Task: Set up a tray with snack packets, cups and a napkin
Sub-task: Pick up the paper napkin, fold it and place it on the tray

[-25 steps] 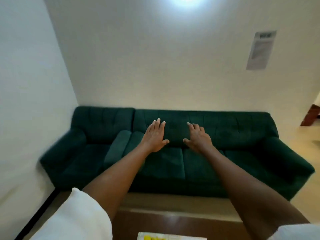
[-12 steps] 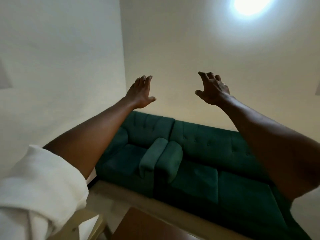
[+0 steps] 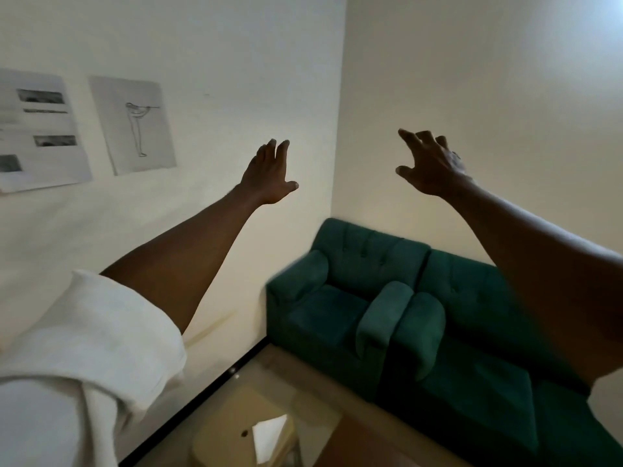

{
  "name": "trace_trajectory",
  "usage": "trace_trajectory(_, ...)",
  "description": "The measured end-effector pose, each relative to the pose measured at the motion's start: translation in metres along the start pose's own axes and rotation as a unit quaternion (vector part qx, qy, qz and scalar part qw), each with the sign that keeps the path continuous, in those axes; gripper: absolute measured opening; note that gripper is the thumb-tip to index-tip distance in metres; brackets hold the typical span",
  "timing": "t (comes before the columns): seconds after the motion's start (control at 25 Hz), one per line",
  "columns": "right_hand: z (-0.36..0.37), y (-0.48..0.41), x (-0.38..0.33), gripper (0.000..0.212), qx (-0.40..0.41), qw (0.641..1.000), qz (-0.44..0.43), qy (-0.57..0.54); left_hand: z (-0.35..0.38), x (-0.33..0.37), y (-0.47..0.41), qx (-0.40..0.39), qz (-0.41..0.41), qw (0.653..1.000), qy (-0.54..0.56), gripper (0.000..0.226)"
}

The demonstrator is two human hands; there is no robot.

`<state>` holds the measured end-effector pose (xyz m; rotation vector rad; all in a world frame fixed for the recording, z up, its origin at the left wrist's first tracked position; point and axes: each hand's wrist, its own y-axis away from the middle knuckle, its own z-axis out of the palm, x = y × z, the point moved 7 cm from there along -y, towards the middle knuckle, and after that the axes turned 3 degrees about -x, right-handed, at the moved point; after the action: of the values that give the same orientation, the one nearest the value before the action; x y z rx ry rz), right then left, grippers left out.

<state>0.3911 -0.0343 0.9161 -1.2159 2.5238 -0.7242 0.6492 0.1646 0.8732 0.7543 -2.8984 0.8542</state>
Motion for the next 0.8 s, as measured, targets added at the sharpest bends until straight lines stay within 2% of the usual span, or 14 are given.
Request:
trace_trajectory(0.12,0.042,-0.026,-0.065,0.075,0.008,0.999,0.004,-0.032,0.018,-0.078,0.007,-0.021,-0.015,1.0,-0.001,0.098)
trace_trajectory(0.36,0.197,-0.033,-0.157,0.076,-0.113,0.99,0.012,-0.087,0.127,-0.173,0.039,-0.092,-0.056,0.993,0.039,0.096)
trace_trajectory(0.48,0.321,-0.005,-0.194,0.077,-0.195,0.973,0.03,-0.117,0.234,-0.211,0.093,-0.171,-0.091,0.98,0.048,0.094)
trace_trajectory(0.6,0.454,0.047,-0.22,0.078,-0.264,0.951,0.049,-0.156,0.355,-0.238,0.171,-0.254,-0.151,0.952,0.075,0.087)
trace_trajectory(0.8,0.669,0.203,-0.239,0.079,-0.418,0.877,0.124,-0.201,0.547,-0.25,0.33,-0.414,-0.199,0.882,0.107,0.082)
